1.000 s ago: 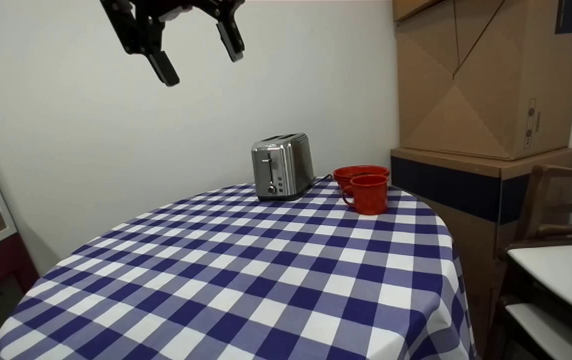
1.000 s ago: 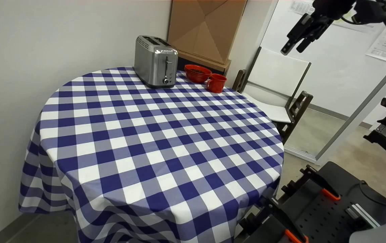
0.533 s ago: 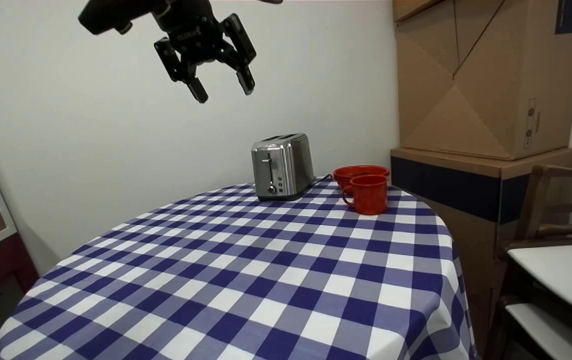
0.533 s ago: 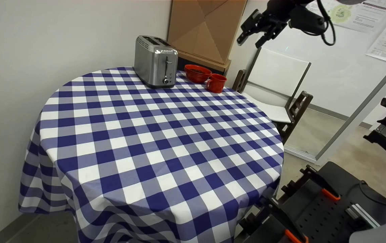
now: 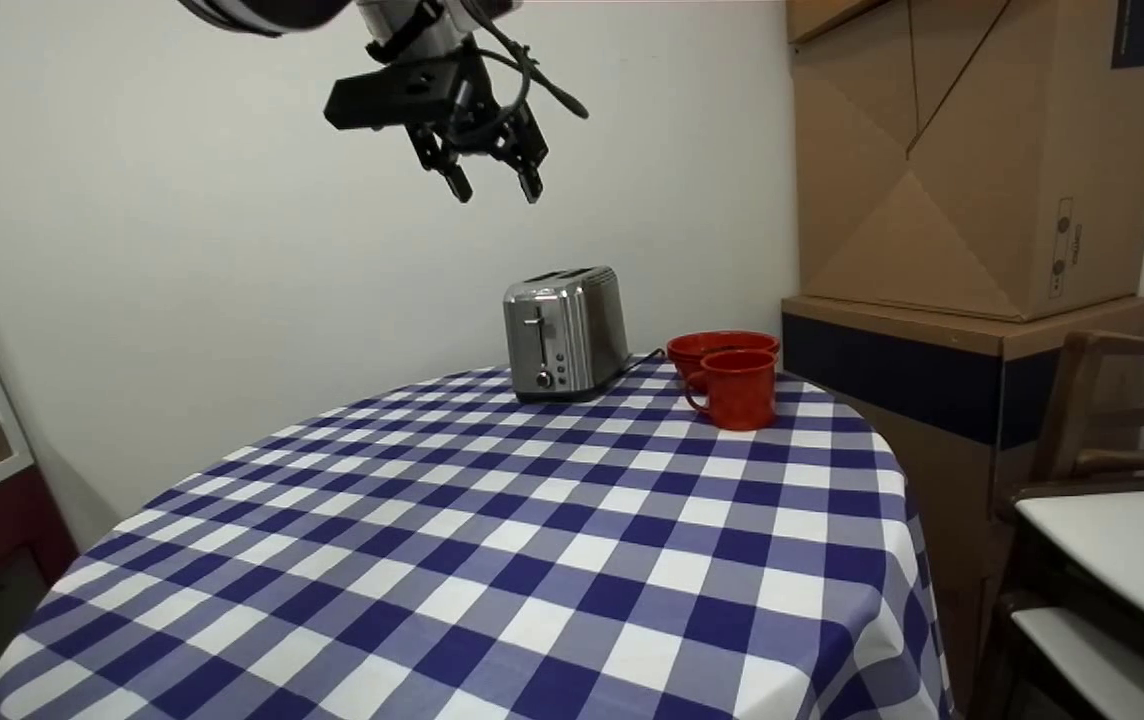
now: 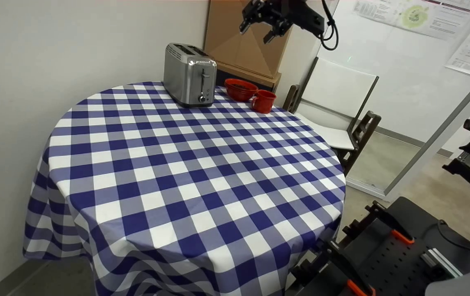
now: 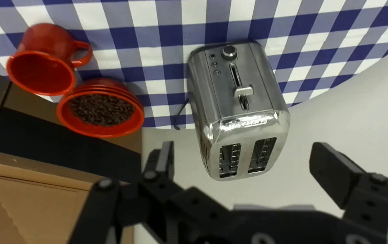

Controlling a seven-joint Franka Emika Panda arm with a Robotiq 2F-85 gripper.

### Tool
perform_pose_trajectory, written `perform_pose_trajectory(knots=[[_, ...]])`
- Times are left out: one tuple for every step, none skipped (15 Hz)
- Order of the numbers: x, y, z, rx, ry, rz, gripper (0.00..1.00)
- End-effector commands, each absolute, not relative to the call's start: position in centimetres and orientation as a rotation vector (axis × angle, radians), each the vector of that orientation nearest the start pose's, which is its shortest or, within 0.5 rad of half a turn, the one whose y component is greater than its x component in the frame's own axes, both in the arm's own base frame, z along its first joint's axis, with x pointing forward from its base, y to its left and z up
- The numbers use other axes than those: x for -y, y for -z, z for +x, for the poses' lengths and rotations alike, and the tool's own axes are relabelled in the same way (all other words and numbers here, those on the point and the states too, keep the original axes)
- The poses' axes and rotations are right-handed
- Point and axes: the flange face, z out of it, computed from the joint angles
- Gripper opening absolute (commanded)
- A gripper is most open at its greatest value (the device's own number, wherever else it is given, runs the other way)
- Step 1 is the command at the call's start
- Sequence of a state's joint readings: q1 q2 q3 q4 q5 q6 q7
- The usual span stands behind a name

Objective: Push the lever on the toaster downwards.

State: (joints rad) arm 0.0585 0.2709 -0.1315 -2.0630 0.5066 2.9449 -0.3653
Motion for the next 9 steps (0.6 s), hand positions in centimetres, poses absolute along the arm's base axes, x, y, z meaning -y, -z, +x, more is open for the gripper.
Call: perform_pose_trajectory(knots=[[8.5,-34.2,68.7,-0.202,0.985,-2.9,1.0],[8.6,-33.3,70.0,-0.191,0.987,-2.91,1.0],[8.8,-32.6,71.2,-0.186,0.991,-2.916,1.0],[8.9,-31.9,72.3,-0.188,0.996,-2.92,0.95],[9.0,-31.3,73.4,-0.186,0.999,-2.923,0.75],[9.2,-30.8,74.4,-0.2,1.003,-2.926,0.71],[9.0,-30.4,75.4,-0.183,1.003,-2.934,0.69],[8.6,-30.2,76.4,-0.183,1.005,-2.937,0.64],[8.4,-30.0,77.2,-0.187,1.0,-2.933,0.55]])
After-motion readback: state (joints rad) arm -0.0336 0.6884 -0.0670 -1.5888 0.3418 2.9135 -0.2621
